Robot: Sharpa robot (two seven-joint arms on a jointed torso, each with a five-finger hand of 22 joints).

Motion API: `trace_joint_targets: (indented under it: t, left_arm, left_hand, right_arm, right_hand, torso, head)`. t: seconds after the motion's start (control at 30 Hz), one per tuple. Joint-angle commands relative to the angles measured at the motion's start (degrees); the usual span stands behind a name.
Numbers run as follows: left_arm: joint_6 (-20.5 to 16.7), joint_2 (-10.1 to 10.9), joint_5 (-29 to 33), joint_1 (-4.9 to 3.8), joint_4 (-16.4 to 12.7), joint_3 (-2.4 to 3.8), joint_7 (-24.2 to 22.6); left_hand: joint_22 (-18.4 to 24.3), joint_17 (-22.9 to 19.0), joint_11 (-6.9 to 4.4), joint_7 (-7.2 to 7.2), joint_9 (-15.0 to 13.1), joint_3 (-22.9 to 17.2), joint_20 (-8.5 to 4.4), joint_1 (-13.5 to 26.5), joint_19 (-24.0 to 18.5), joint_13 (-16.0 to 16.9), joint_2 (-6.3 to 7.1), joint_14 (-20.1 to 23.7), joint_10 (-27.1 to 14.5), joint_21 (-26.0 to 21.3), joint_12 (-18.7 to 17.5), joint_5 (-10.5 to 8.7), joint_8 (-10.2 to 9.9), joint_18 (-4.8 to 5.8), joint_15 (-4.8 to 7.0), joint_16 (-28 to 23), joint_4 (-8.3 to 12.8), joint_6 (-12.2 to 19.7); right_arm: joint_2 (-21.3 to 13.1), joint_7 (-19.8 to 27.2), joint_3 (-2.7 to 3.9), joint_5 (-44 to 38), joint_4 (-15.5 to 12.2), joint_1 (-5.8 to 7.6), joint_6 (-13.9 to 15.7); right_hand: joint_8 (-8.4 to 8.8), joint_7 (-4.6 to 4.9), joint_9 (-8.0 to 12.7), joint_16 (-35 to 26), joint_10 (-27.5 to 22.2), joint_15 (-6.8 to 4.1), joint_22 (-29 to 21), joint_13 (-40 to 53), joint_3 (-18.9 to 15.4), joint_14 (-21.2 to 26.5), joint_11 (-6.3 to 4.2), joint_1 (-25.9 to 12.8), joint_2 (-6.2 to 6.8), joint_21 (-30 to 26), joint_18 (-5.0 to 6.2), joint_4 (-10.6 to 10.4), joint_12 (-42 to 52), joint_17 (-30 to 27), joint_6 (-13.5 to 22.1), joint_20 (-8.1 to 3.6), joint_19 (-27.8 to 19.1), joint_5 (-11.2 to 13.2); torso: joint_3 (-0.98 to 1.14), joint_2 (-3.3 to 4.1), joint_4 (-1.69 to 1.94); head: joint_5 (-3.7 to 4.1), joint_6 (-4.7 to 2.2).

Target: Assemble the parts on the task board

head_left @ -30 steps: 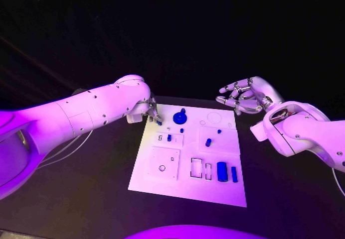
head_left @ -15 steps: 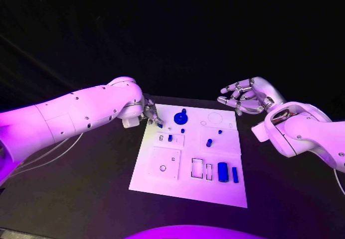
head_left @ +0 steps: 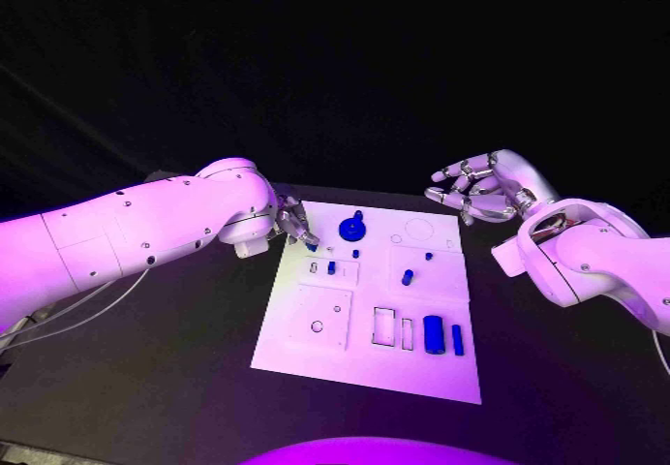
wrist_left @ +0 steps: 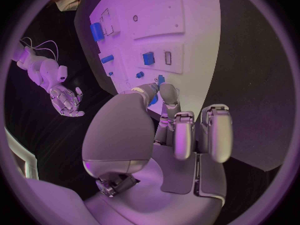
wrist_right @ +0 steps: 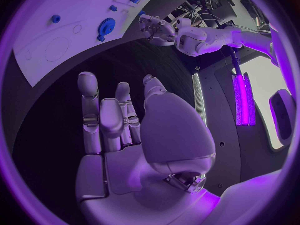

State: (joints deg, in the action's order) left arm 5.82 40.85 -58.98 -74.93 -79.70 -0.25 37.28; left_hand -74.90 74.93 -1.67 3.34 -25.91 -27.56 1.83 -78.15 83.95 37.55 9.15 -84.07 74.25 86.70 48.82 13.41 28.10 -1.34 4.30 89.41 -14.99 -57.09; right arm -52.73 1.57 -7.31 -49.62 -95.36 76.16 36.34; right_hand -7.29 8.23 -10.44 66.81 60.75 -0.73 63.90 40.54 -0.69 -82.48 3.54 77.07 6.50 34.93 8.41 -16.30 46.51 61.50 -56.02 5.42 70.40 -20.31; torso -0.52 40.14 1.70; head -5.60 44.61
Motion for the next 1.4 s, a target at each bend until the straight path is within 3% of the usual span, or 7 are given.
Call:
trace_joint_targets:
  t: [0.03,0.33,0.6,1.4]
  left_arm:
    - [-3.0,0.4,-2.7,0.61,-1.2,-0.02,-1.4]
    - [-4.3,1.0,-3.0,2.50,-2.9,-0.04,-0.4]
    - [-4.2,1.2,-2.9,3.39,-3.4,-0.04,0.3]
    - [-1.7,1.2,-4.8,3.95,-3.4,-0.06,1.6]
  left_hand:
    - [-11.4,13.9,-0.02,-0.70,-5.8,-7.2,-0.47,0.1,3.3,0.4,0.76,-5.6,0.7,0.2,0.5,-0.15,0.2,0.20,0.47,-0.2,7.1,-0.5]
    - [-11.5,13.8,-0.08,-0.81,-6.0,-7.7,-0.49,0.8,3.4,0.6,0.59,-5.6,1.1,0.3,0.7,-0.16,0.4,0.23,0.52,-0.2,6.8,-0.7]
    - [-11.5,13.7,-0.16,-0.91,-6.2,-8.0,-0.51,1.1,3.4,0.6,0.30,-5.5,1.2,0.3,0.8,-0.15,0.5,0.23,0.58,-0.3,6.7,-0.8]
    - [-11.8,13.9,-0.31,-1.04,-6.5,-8.6,-0.57,1.2,3.6,1.2,0.62,-5.6,1.6,0.5,1.3,-0.16,0.7,0.31,0.70,-0.2,7.2,-1.0]
  right_arm:
    - [0.0,0.6,0.01,-0.1,-0.1,-0.05,-0.3]
    - [-0.1,0.6,0.01,-0.1,-0.1,-0.06,-0.3]
    - [-0.1,0.6,0.01,-0.1,-0.1,-0.07,-0.4]
    - [-0.2,0.6,0.01,-0.1,-0.1,-0.15,-0.4]
  right_hand:
    - [-0.17,-0.18,-0.1,-0.2,0.0,-0.15,-0.1,-0.1,0.2,0.1,-0.25,-0.1,-0.67,-0.2,0.78,-0.2,-0.1,-0.1,0.1,-0.08,0.4,-0.3]
    - [-0.17,-0.18,-0.1,-0.2,0.0,-0.15,-0.1,-0.1,0.2,0.1,-0.25,-0.1,-0.67,-0.2,0.78,-0.2,-0.1,-0.1,0.1,-0.08,0.4,-0.3]
    - [-0.17,-0.18,-0.1,-0.2,0.0,-0.15,-0.1,-0.1,0.2,0.1,-0.25,-0.1,-0.67,-0.2,0.78,-0.2,-0.1,-0.1,0.1,-0.08,0.4,-0.3]
    - [-0.17,-0.18,-0.1,-0.2,0.0,-0.15,-0.1,-0.1,0.2,0.1,-0.25,-0.1,-0.67,-0.2,0.78,-0.2,-0.1,-0.1,0.1,-0.08,0.4,-0.3]
  torso:
    - [-0.04,0.04,0.03]
    - [-0.02,0.02,-0.04]
    - [-0.02,-0.01,-0.05]
    - [-0.05,0.06,-0.04]
  head:
    - [-0.05,0.17]
    - [-0.26,0.36]
    - [-0.30,0.37]
    - [-0.49,0.39]
